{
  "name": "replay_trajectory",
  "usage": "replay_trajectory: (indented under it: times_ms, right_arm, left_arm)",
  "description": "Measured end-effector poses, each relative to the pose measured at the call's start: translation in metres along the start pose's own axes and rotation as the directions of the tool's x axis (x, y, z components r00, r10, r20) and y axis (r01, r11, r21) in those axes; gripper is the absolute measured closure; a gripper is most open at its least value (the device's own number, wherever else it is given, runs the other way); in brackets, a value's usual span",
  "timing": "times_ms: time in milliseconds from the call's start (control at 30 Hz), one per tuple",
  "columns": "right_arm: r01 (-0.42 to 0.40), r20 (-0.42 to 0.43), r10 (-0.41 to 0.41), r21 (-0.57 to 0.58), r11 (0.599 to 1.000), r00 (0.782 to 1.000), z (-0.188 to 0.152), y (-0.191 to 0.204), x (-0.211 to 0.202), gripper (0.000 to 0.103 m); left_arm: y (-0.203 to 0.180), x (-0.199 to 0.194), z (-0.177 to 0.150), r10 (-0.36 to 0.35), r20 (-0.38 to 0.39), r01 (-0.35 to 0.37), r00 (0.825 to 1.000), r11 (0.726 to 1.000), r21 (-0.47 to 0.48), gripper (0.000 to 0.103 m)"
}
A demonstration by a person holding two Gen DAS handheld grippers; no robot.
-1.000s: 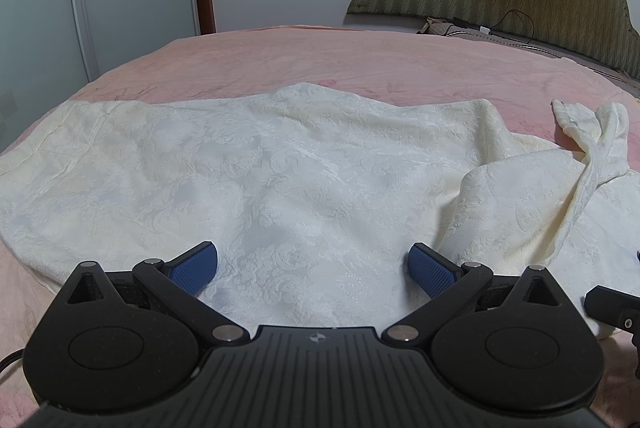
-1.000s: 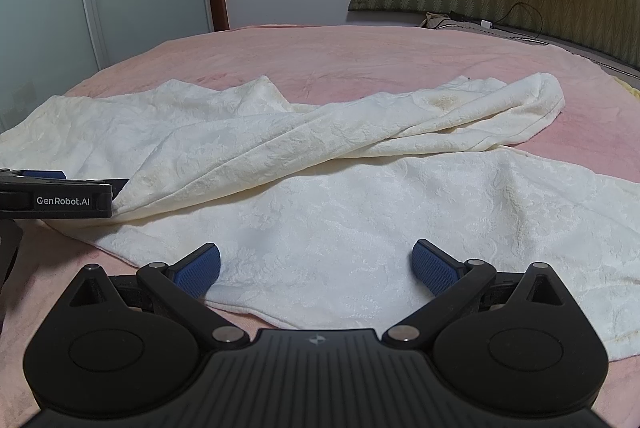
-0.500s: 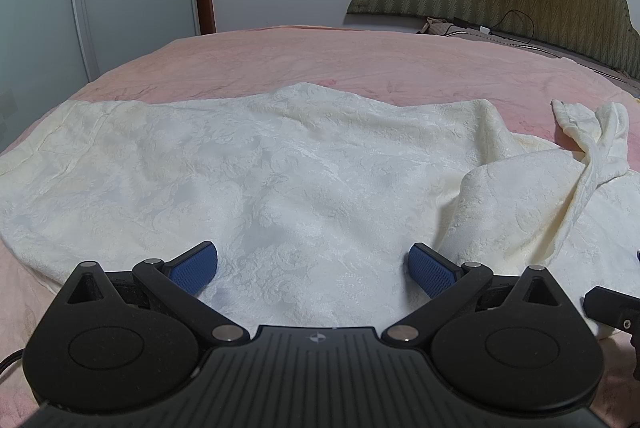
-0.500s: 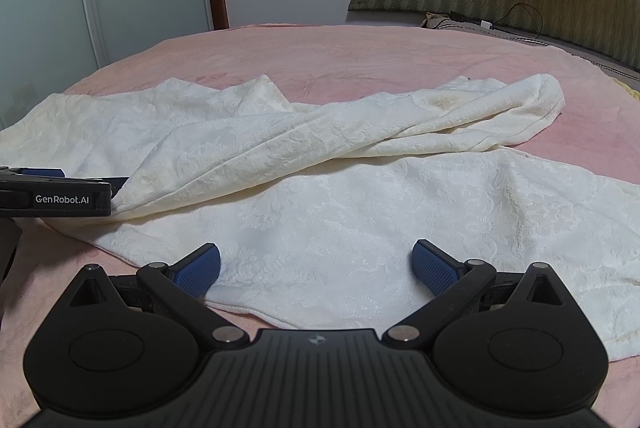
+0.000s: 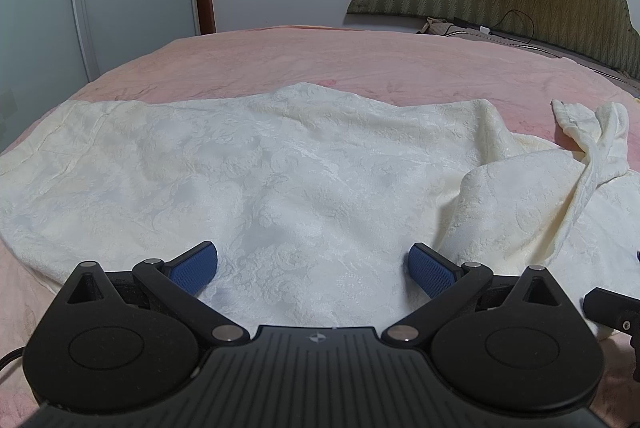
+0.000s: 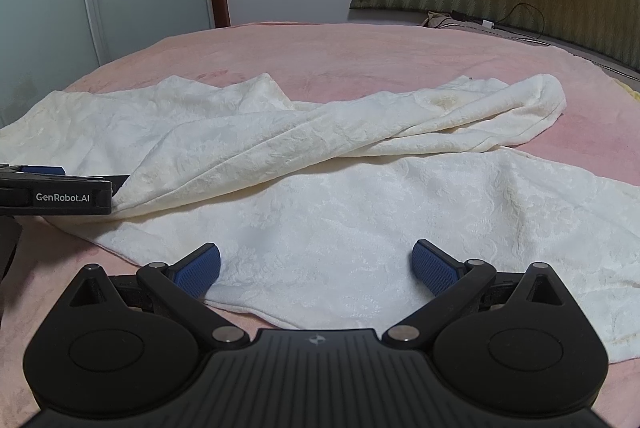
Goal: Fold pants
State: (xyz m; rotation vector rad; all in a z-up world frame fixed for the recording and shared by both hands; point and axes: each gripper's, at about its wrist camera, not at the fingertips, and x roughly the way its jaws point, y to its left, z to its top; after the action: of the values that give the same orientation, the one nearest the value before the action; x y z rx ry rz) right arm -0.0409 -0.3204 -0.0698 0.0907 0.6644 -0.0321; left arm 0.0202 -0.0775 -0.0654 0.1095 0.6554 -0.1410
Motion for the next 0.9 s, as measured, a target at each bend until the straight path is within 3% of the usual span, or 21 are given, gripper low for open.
replay_trajectory:
  times_ms: [133, 233, 333, 433, 533, 600, 733, 900]
  right_arm:
    - [0.019, -0.003, -0.019, 0.017, 1.0, 1.0, 0.001, 0.0, -0.001, 0.0]
    - [0.011, 0.041, -0.014, 0.083, 0.997, 0.999, 0.01, -0.005, -0.009, 0.0]
    - [-0.018, 0.115, -0.002, 0.17, 0.985, 0.993, 0.034, -0.016, -0.02, 0.0]
    - [-0.025, 0.152, -0.002, 0.175, 0.984, 0.988, 0.069, -0.023, -0.015, 0.0]
    - [0.067, 0.126, -0.079, 0.099, 0.993, 0.989, 0.104, -0.024, 0.012, 0.0]
    - [0.144, 0.061, -0.148, 0.069, 0.987, 0.987, 0.124, -0.029, 0.044, 0.0]
    - [0.273, -0.05, -0.273, -0.007, 0.962, 0.961, 0.145, -0.042, 0.103, 0.0]
    - [0.308, -0.135, -0.306, -0.002, 0.951, 0.942, 0.143, -0.062, 0.139, 0.001]
  left_arm:
    - [0.0, 0.0, 0.0, 0.0, 0.0, 0.0, 1.0, 1.0, 0.0, 0.0]
    - [0.0, 0.0, 0.0, 0.0, 0.0, 0.0, 1.0, 1.0, 0.0, 0.0]
    - [0.0, 0.0, 0.0, 0.0, 0.0, 0.0, 1.0, 1.0, 0.0, 0.0]
    - [0.0, 0.0, 0.0, -0.001, 0.0, 0.001, 1.0, 1.0, 0.0, 0.0]
    - [0.0, 0.0, 0.0, -0.001, 0.0, 0.001, 1.0, 1.0, 0.0, 0.0]
    - [0.0, 0.0, 0.0, -0.001, 0.0, 0.001, 1.0, 1.0, 0.0, 0.0]
    - [0.0, 0.0, 0.0, -0.001, 0.0, 0.001, 1.0, 1.0, 0.0, 0.0]
    - [0.0, 0.0, 0.0, 0.0, 0.0, 0.0, 1.0, 1.0, 0.0, 0.0]
